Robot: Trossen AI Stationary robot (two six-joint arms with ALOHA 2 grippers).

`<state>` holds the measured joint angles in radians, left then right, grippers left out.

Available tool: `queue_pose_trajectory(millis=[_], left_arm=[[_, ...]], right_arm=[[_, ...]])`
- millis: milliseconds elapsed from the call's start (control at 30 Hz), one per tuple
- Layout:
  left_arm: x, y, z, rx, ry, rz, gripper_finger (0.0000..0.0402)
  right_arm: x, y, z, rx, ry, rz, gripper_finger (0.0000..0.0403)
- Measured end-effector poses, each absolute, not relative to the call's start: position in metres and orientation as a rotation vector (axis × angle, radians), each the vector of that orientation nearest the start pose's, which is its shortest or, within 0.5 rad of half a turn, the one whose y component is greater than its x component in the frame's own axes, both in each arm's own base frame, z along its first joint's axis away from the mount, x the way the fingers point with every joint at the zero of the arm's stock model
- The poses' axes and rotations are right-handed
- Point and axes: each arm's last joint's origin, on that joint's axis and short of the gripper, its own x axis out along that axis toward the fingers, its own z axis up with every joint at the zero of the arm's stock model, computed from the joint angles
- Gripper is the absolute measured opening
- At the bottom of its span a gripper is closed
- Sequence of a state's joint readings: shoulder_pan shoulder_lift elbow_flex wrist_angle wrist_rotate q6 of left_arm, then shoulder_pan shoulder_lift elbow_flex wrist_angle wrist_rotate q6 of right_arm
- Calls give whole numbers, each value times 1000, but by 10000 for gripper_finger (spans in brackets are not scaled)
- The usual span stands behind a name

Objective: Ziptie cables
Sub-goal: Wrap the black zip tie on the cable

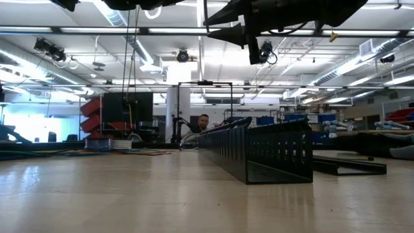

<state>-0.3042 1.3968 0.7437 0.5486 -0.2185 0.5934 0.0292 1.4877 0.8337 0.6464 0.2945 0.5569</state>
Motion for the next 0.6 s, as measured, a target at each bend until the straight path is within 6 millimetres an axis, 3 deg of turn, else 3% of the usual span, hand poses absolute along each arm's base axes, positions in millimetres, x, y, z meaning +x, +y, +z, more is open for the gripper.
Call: queue_pose_trajectory(millis=[600], left_arm=[[289,-85,252,517,71,-144,0]], right_arm=[[325,1,265,506,-68,-260,109]])
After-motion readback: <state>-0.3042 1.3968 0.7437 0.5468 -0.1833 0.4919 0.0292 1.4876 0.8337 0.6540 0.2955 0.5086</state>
